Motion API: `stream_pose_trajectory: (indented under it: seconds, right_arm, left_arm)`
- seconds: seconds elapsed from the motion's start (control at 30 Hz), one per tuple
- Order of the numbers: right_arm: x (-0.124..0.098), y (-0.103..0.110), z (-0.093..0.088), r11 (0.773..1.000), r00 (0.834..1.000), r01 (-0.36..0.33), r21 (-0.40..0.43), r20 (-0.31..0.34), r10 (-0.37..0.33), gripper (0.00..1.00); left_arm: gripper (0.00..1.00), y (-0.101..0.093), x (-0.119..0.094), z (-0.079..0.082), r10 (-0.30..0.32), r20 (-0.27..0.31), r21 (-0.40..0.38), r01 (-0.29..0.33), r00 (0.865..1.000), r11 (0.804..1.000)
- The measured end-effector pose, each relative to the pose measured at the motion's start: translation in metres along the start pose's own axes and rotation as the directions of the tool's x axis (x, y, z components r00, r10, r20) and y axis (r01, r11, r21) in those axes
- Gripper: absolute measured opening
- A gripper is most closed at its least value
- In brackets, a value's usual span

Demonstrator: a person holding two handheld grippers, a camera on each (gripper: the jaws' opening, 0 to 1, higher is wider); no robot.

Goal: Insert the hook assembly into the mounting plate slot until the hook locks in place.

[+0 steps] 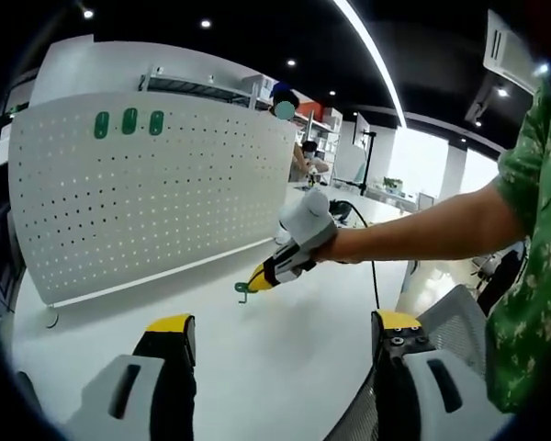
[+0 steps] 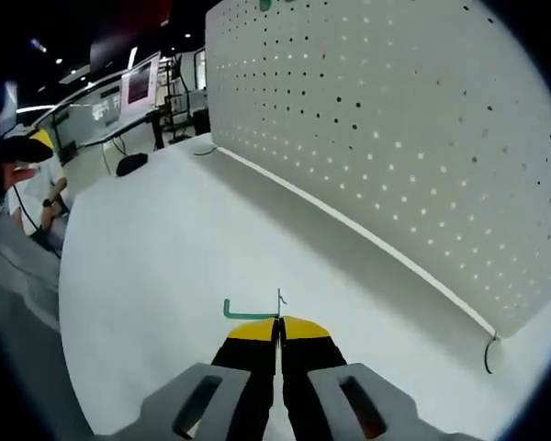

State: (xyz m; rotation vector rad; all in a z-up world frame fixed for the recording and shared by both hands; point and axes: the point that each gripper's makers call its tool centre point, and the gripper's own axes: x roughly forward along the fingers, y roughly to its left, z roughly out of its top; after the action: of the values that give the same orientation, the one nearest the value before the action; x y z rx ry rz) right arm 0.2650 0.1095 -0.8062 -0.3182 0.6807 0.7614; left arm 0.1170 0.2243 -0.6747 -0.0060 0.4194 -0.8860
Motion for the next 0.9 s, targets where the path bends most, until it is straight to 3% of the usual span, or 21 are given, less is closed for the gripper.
stream_pose_trajectory:
  seconds: [0.33,0.77,0.9]
  right_arm:
    - [-0.017,0.011,0.028,0.998,0.994,-0.02,0.062,0.108,0.013,0.0]
    - [-0.05,0.027,0.056,0.981,0.966,-0.068,0.181,0.258,0.019,0.0]
    - [-0.061,0.033,0.062,0.981,0.958,-0.074,0.18,0.286,0.019,0.0]
  left_arm:
    - [0.8,0.003,0.0,0.005,0.003,0.01,0.006,-0.004,1.0,1.0]
    - [0.8,0.012,0.0,0.006,0.009,0.009,0.008,-0.009,1.0,1.0]
    - [0.8,0.014,-0.002,0.009,0.009,0.015,0.012,-0.01,1.0,1.0]
